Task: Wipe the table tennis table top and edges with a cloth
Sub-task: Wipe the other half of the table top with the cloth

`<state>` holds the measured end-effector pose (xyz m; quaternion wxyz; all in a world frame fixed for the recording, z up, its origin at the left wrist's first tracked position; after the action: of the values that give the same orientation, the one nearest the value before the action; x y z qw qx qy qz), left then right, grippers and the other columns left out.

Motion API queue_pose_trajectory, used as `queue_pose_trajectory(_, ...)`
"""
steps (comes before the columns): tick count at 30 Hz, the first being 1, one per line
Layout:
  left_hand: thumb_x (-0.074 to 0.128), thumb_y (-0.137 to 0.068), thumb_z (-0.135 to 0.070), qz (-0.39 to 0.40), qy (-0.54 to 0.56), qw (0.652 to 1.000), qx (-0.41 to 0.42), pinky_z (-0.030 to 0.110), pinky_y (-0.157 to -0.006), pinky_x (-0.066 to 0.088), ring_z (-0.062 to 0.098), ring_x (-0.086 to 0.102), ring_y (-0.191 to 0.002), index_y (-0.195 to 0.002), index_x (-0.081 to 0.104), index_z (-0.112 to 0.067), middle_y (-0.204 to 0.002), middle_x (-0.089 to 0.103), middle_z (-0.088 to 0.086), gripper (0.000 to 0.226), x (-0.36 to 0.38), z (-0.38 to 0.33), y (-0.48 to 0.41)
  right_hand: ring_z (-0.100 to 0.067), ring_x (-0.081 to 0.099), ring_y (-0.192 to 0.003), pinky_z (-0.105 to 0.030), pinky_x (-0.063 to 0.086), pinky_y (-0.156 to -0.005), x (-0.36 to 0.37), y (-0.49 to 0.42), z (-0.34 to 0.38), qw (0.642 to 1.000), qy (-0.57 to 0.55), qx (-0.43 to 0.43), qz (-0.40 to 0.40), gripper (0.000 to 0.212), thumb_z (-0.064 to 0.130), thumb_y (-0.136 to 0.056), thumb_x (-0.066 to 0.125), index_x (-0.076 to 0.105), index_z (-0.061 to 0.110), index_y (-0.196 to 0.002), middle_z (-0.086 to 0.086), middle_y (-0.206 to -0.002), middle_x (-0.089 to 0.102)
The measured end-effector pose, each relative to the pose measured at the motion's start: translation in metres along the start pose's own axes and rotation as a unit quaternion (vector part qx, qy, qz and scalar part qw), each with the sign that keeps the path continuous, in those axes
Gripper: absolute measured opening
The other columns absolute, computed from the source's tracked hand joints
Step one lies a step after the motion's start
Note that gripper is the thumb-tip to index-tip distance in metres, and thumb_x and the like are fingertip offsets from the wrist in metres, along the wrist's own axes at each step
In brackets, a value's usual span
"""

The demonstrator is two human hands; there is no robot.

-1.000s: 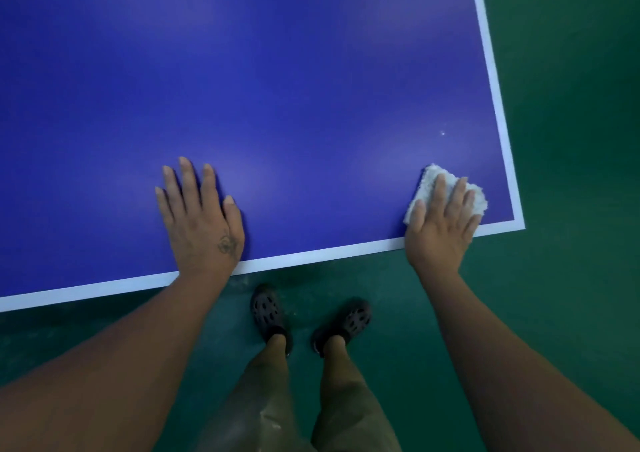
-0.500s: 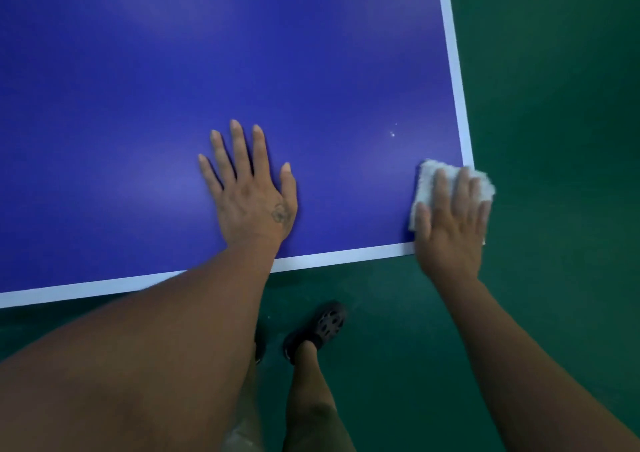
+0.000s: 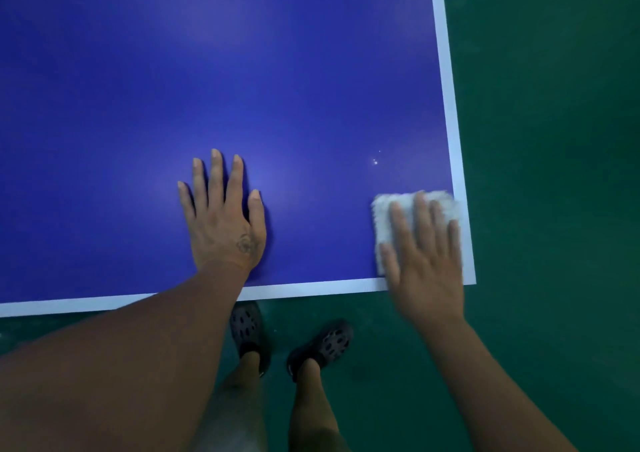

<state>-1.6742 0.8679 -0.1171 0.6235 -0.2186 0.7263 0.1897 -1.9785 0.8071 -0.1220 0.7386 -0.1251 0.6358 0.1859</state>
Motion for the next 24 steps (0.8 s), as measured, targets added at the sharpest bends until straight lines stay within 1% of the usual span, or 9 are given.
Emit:
queue_pose_trajectory(3,0.03,-0.113,-0.043,-0.007,0.003,1.0,0.001,0.058,-0.134,0.005,0.032,0.006,-0.167,-0.17,0.029,-0.02,-0.18,0.016,0.006,0.062,-0.001,-0.001,0.0,-0.031,-0.001,-0.167,-0.058,0.006,-0.133,-0.008,-0.026,-0.022,0.99,-0.019,0.14,0.006,0.066,0.051,-0.112,0.023,0.017,0.025,-0.172,-0.01,-0.181,0.001)
queue_pose_trajectory(5,0.029,-0.113,-0.042,-0.012,0.003,1.0,0.004,0.058,-0.134,0.005,0.032,0.007,-0.167,-0.17,0.03,-0.02,-0.18,0.017,0.006,0.061,0.0,0.0,-0.001,-0.034,0.001,-0.167,-0.06,0.007,-0.133,-0.007,-0.024,-0.01,0.987,-0.013,0.157,-0.003,0.065,0.047,-0.112,0.026,0.02,0.022,-0.172,-0.013,-0.18,0.004)
queue_pose_trajectory(10,0.03,-0.113,-0.04,-0.026,0.006,1.0,0.007,0.056,-0.134,0.006,0.031,0.01,-0.167,-0.169,0.032,-0.021,-0.179,0.02,0.005,0.059,0.001,0.001,-0.002,-0.033,0.008,-0.166,-0.061,0.015,-0.132,0.008,-0.017,0.092,0.998,-0.043,-0.04,-0.005,0.062,0.045,-0.112,0.039,0.028,0.025,-0.17,-0.012,-0.179,0.014)
queue_pose_trajectory(13,0.03,-0.112,-0.037,-0.035,0.008,0.999,0.007,0.056,-0.134,0.008,0.031,0.013,-0.167,-0.168,0.034,-0.02,-0.178,0.024,0.006,0.059,0.003,0.002,-0.002,-0.03,0.008,-0.167,-0.057,0.012,-0.133,0.011,-0.055,0.135,0.996,-0.07,-0.057,-0.012,0.06,0.046,-0.112,0.038,0.032,0.026,-0.169,-0.01,-0.179,0.015)
queue_pose_trajectory(15,0.031,-0.112,-0.036,-0.039,0.014,0.999,0.005,0.057,-0.134,0.008,0.03,0.014,-0.166,-0.168,0.036,-0.02,-0.178,0.025,0.006,0.058,0.002,0.001,-0.001,-0.029,0.011,-0.167,-0.055,0.011,-0.134,0.012,-0.078,0.138,0.994,-0.073,-0.076,-0.014,0.06,0.047,-0.111,0.038,0.035,0.026,-0.168,-0.008,-0.179,0.018)
queue_pose_trajectory(17,0.033,-0.112,-0.037,-0.042,0.022,0.999,0.005,0.056,-0.134,0.008,0.03,0.015,-0.166,-0.167,0.038,-0.02,-0.177,0.026,0.006,0.058,0.001,0.0,-0.001,-0.028,0.014,-0.166,-0.054,0.012,-0.134,0.01,-0.09,0.116,0.992,-0.072,-0.106,-0.02,0.06,0.048,-0.111,0.039,0.037,0.028,-0.167,-0.007,-0.178,0.022)
queue_pose_trajectory(19,0.033,-0.112,-0.038,-0.04,0.025,0.999,0.003,0.056,-0.134,0.008,0.03,0.014,-0.166,-0.167,0.037,-0.02,-0.177,0.026,0.006,0.058,0.0,0.0,-0.001,-0.029,0.019,-0.165,-0.054,0.016,-0.133,0.003,-0.094,0.072,0.992,-0.064,-0.099,-0.042,0.058,0.047,-0.11,0.043,0.04,0.029,-0.165,-0.006,-0.176,0.026)
queue_pose_trajectory(21,0.032,-0.112,-0.038,-0.035,0.025,0.999,0.0,0.057,-0.134,0.008,0.03,0.013,-0.167,-0.168,0.036,-0.02,-0.178,0.025,0.005,0.059,-0.001,-0.001,-0.001,-0.031,0.02,-0.165,-0.056,0.017,-0.132,-0.006,-0.099,0.014,0.998,-0.033,-0.023,-0.051,0.058,0.047,-0.111,0.041,0.038,0.029,-0.167,-0.007,-0.177,0.023)
queue_pose_trajectory(24,0.032,-0.112,-0.038,-0.04,0.024,0.999,0.001,0.057,-0.134,0.008,0.031,0.014,-0.166,-0.168,0.036,-0.02,-0.177,0.025,0.006,0.059,-0.002,-0.001,-0.001,-0.034,0.007,-0.166,-0.06,0.011,-0.132,-0.019,-0.104,-0.049,0.993,-0.048,0.111,0.001,0.063,0.05,-0.112,0.028,0.021,0.029,-0.171,-0.01,-0.18,0.01)
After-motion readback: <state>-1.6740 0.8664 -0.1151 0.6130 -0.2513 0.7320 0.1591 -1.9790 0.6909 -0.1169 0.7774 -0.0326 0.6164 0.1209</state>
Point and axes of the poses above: each hand's wrist, its own y-axis away from the middle knuckle, its own x-axis out of the palm, z = x × y, the point moved 2 cm from there along -y, towards the middle knuckle
